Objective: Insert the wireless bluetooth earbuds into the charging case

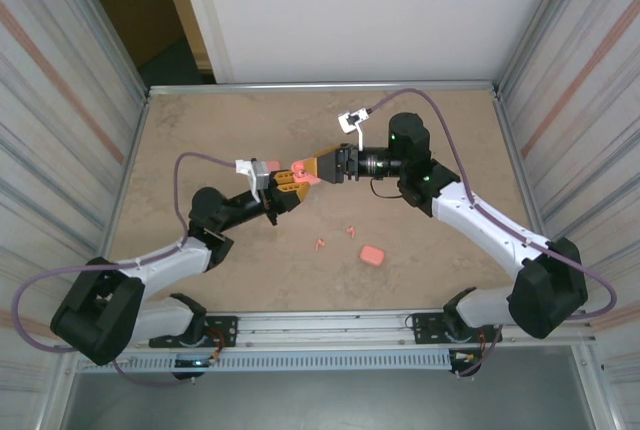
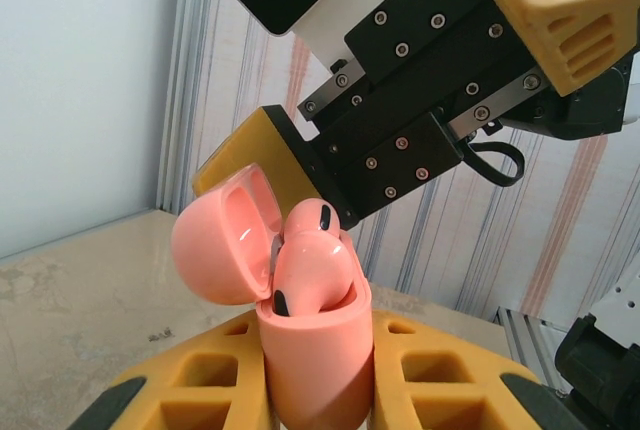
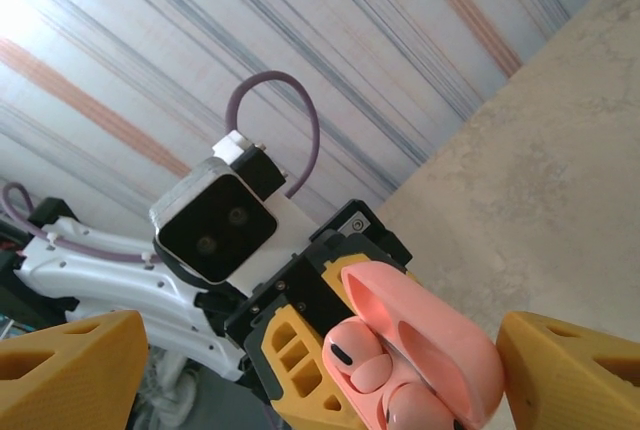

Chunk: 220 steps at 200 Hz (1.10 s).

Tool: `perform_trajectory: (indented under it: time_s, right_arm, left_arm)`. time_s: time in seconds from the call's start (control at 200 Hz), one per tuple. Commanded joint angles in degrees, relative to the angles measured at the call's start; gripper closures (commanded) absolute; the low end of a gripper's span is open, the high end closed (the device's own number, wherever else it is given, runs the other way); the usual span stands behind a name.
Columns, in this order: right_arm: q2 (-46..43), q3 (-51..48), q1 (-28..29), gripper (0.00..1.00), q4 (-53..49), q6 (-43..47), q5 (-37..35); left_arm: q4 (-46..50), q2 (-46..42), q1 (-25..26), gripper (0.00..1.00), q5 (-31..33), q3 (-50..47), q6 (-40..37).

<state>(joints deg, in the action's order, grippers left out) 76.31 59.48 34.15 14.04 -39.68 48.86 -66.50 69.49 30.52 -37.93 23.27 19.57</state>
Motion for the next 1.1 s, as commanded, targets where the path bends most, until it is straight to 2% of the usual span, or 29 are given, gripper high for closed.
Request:
perform_trajectory:
  time_s: [0.0, 0.351, 0.902, 1.097]
  right_arm:
    - [0.4, 2.3, 0.5, 0.14, 1.1, 1.8, 2.8]
    - [-0.3, 3.8, 0.6, 0.25, -0.8, 4.4, 3.3]
    - [-3.7, 3.3, -0.3, 0.25, -6.4, 9.0, -0.5]
    - [-6.5, 1.5, -1.8, 0.25, -9.3, 10.3, -5.2]
  left_arm:
    - [-1.4, 0.4, 0.4, 1.00, -0.1, 1.5, 0.1]
    - [0.1, 0.4, 0.4, 1.00, 0.8, 1.8, -0.2]
    - [2.5, -0.1, 0.4, 1.00, 2.1, 1.4, -1.1]
    - [7.1, -1.2, 0.3, 1.00, 4.6, 1.5, -1.7]
